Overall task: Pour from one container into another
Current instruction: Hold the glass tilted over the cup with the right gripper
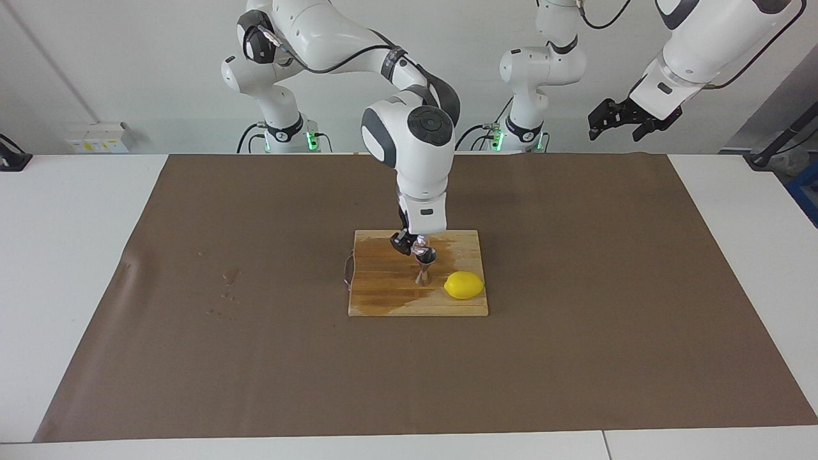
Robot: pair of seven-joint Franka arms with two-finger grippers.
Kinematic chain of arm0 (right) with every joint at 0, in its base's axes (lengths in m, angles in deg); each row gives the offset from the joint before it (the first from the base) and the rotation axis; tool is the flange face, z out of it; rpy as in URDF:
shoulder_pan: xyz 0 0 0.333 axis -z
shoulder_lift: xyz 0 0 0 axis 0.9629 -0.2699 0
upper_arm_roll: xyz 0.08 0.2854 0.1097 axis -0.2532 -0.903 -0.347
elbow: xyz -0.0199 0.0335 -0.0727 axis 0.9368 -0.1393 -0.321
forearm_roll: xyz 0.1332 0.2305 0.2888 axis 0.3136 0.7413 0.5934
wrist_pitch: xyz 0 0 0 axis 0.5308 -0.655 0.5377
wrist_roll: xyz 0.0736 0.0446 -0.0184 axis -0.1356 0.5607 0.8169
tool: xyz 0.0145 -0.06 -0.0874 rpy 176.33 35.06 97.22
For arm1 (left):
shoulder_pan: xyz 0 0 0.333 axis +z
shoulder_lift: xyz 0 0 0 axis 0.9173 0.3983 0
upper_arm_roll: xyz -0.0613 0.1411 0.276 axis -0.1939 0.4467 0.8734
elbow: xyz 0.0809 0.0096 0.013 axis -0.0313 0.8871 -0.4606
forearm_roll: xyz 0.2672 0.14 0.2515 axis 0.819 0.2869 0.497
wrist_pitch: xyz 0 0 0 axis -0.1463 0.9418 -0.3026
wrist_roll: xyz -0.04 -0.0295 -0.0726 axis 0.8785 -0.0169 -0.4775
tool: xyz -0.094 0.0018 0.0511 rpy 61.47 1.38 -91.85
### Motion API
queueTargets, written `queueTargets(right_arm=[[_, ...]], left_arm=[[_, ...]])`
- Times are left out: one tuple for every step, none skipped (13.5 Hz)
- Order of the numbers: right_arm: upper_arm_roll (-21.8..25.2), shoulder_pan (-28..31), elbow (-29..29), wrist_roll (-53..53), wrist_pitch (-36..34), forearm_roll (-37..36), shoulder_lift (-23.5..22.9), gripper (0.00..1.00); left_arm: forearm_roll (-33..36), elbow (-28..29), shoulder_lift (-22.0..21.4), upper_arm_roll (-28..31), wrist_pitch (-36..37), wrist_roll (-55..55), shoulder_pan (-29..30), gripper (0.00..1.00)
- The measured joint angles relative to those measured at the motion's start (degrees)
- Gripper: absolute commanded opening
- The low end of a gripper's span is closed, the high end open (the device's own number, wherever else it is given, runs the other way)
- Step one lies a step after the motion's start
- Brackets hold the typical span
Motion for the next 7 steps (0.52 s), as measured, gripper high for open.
queueTargets(right_arm=[[0.03,0.00,0.25,0.00,-0.01,0.00,-0.14,0.00],[0.07,0.00,0.48,0.00,-0.03,0.00,-0.32,0.00],[0.11,0.00,0.73,0.00,-0.07,0.00,-0.49,0.00],[0.12,0.00,0.90,-0.04,-0.17,0.00,-0.62,0.00],[0.13,0.00,1.08,-0.17,-0.37,0.00,-0.76,0.00],[0.14,0.00,1.45,-0.33,-0.80,0.00,-0.96,0.00],[0.14,0.00,1.98,-0.45,-1.48,0.00,-1.16,0.00]], left_arm=[[0.00,0.00,0.00,0.00,0.00,0.00,0.00,1.00],[0.00,0.00,0.00,0.00,0.01,0.00,0.00,1.00],[0.00,0.00,0.00,0.00,0.01,0.00,0.00,1.00],[0.00,0.00,0.00,0.00,0.01,0.00,0.00,1.00],[0.00,0.00,0.00,0.00,0.01,0.00,0.00,1.00],[0.00,0.00,0.00,0.00,0.02,0.00,0.00,1.00],[0.00,0.00,0.00,0.00,0.02,0.00,0.00,1.00]])
